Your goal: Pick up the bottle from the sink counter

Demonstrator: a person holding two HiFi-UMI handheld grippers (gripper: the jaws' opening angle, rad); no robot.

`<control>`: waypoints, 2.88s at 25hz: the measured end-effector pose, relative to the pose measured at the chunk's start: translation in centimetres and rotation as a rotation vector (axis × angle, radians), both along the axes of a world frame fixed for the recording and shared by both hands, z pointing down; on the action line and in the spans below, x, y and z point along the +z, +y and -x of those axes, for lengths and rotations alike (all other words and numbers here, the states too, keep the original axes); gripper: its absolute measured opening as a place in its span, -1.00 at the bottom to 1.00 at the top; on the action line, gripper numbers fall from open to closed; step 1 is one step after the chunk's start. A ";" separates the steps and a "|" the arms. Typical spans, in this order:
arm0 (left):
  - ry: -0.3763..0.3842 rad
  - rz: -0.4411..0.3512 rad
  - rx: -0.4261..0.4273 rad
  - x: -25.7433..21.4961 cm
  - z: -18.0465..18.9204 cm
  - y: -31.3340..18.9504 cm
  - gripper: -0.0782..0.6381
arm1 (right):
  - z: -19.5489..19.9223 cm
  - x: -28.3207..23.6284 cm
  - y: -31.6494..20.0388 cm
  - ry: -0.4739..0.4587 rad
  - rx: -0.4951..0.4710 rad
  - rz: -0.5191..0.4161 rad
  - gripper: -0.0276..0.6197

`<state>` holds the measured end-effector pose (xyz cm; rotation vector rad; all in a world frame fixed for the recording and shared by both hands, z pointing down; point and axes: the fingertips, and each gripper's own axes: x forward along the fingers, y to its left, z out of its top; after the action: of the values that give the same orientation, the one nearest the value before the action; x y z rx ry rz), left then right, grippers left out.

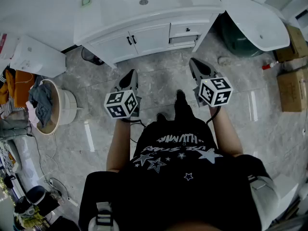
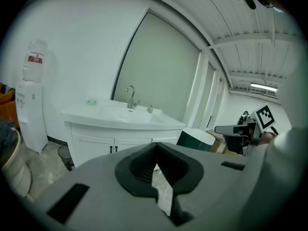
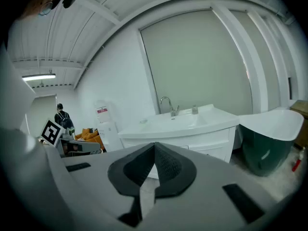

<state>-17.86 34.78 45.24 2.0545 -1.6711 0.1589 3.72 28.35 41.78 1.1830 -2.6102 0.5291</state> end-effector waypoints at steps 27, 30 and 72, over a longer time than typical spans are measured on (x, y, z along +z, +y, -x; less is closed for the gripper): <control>0.037 0.023 -0.044 1.2 2.3 0.5 -0.76 | 2.4 0.4 -0.3 -0.042 -0.029 -0.010 -0.90; 0.029 0.029 -0.045 1.2 2.5 -1.0 -0.76 | 1.9 0.7 -2.5 -0.048 -0.010 -0.007 -0.90; -0.056 0.000 -0.116 -1.9 -2.5 -36.3 -0.76 | -5.0 2.7 -40.3 -0.119 -0.038 0.078 -0.90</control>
<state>-15.38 -1.47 43.32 1.9635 -1.8179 0.1792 8.68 -12.00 44.52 1.1078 -2.6772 0.7079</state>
